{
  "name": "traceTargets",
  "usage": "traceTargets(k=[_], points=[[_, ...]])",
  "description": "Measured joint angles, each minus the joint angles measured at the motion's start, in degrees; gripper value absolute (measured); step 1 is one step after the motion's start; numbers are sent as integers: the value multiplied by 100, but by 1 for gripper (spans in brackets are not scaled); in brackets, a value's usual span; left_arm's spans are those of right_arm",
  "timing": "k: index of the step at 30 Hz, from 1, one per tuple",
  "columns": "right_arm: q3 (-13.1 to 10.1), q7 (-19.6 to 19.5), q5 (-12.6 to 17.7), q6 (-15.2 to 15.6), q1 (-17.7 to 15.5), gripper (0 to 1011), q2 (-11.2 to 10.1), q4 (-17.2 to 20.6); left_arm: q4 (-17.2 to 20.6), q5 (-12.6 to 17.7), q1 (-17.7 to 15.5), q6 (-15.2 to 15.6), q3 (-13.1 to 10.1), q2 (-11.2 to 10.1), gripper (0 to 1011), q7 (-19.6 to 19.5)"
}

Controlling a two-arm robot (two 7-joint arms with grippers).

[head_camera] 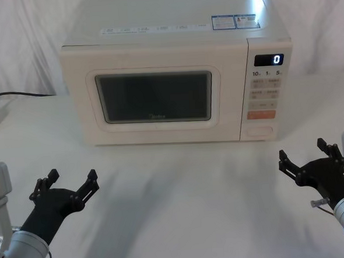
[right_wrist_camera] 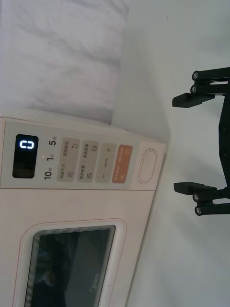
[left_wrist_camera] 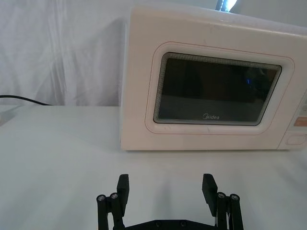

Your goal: Press the button to open the microwave door with one hand; close the microwave door with the other hand.

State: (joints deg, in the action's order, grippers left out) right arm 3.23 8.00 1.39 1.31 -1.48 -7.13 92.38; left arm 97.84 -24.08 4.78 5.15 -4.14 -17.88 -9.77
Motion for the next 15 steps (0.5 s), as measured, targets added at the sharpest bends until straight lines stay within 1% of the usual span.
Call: traceTargets(k=[15], points=[[0, 0, 0, 0, 0, 1002, 0, 0, 0, 0, 0, 0, 0, 0, 1001, 0]])
